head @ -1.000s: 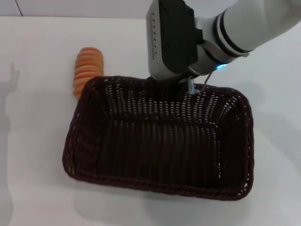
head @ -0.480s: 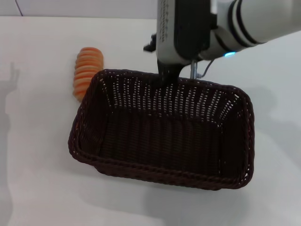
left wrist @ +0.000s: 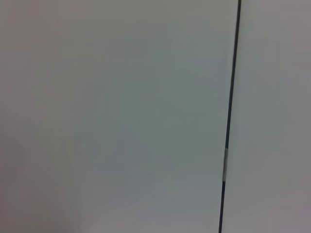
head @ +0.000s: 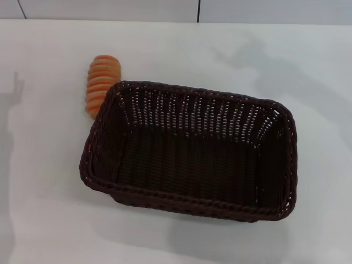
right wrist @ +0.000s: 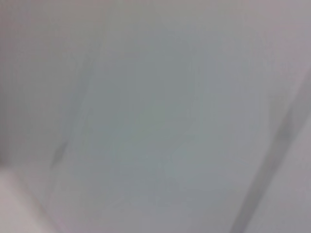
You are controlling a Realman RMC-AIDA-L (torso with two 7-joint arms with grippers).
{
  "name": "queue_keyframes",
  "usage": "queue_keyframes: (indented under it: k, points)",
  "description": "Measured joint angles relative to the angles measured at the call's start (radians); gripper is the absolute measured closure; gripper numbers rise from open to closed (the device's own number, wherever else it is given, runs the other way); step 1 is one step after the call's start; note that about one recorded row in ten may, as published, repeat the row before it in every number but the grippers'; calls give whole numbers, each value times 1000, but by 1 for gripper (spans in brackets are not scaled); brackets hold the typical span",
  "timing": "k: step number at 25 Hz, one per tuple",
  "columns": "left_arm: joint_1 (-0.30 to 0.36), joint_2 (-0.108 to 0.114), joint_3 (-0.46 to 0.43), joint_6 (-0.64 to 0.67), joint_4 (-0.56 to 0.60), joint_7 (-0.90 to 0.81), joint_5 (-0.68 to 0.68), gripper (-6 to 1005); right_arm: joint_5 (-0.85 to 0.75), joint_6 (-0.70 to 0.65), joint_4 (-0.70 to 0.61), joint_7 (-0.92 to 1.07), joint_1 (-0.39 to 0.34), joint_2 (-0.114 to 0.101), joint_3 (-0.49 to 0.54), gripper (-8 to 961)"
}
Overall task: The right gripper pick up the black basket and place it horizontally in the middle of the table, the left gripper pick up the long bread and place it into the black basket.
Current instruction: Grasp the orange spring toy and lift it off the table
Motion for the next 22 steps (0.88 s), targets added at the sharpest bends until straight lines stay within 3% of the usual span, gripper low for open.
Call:
queue_keyframes:
  k: [5,8,12,16,19,22]
  points:
    - [-1,-1,13,7,-12,7,5,141,394,172,-60,-259,-279,1,12,119]
    - [-11,0,24,11,-14,7,5,142,665,187,-64,-476,-433,3,7,119]
    - [-33,5,75,15,-14,10,7,141,1033,179,-1,-813,-584,9,-7,119]
    - [-62,11,121,16,-14,14,9,140,1458,55,155,-1184,-665,10,-19,120]
    - [-81,15,123,14,-19,11,32,140,1778,-179,352,-1412,-683,9,-12,120]
    - [-79,38,123,-56,-92,-12,126,141,1937,-334,532,-1490,-688,9,16,123]
